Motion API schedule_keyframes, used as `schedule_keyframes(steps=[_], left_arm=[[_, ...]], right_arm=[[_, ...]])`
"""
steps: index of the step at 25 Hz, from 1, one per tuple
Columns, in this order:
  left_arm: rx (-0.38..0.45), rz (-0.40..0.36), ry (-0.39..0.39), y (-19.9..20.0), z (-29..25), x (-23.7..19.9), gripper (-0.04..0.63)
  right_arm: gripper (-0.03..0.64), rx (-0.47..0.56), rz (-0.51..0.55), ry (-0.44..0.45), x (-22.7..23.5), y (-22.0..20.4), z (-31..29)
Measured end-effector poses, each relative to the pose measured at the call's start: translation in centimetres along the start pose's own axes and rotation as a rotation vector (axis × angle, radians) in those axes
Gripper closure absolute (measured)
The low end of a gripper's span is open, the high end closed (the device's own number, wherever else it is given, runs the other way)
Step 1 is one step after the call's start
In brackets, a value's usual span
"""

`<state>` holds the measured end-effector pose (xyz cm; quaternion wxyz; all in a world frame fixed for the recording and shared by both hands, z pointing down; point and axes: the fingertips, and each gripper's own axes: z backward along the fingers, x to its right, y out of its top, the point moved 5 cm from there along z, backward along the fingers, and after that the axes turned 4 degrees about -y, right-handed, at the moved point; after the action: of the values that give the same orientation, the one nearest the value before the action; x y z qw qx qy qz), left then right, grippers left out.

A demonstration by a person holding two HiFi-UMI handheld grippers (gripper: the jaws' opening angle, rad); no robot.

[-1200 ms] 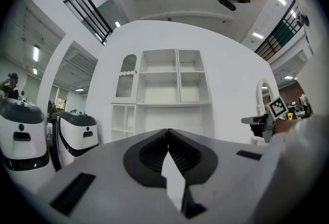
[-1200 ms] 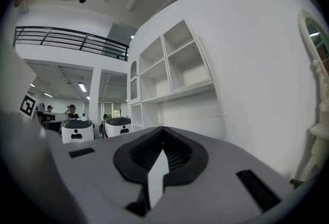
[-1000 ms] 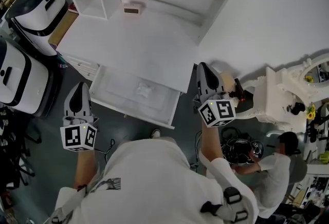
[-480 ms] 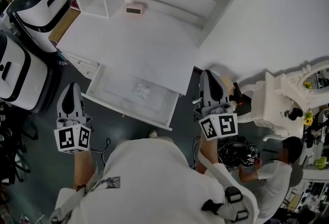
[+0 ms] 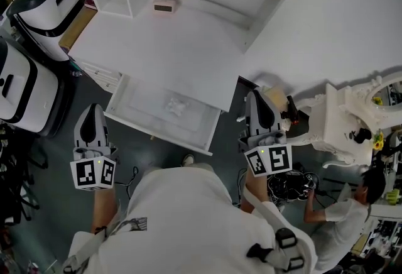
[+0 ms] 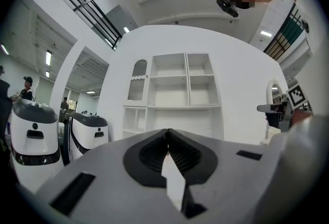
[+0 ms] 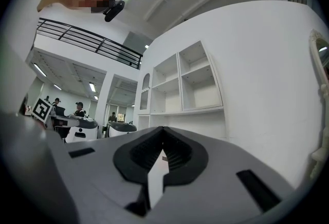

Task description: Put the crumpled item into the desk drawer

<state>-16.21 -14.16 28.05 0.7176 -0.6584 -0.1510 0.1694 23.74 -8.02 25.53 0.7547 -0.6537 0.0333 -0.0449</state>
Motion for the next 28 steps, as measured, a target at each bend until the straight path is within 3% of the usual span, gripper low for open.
schedule_keyframes(steps=[11, 28], left_arm=[[-0.035, 0.009, -0.002, -0.5, 3.0, -0.8, 0.580], [-0.058, 0.034, -0.041, -1.9, 4.7, -1.7, 0.580]], right_arm=[[0.607, -0.027, -0.008, 0.043, -3.3, -0.9, -0.6], [0.607, -0.046, 0.003, 0.031, -5.8, -0.6, 1.7]])
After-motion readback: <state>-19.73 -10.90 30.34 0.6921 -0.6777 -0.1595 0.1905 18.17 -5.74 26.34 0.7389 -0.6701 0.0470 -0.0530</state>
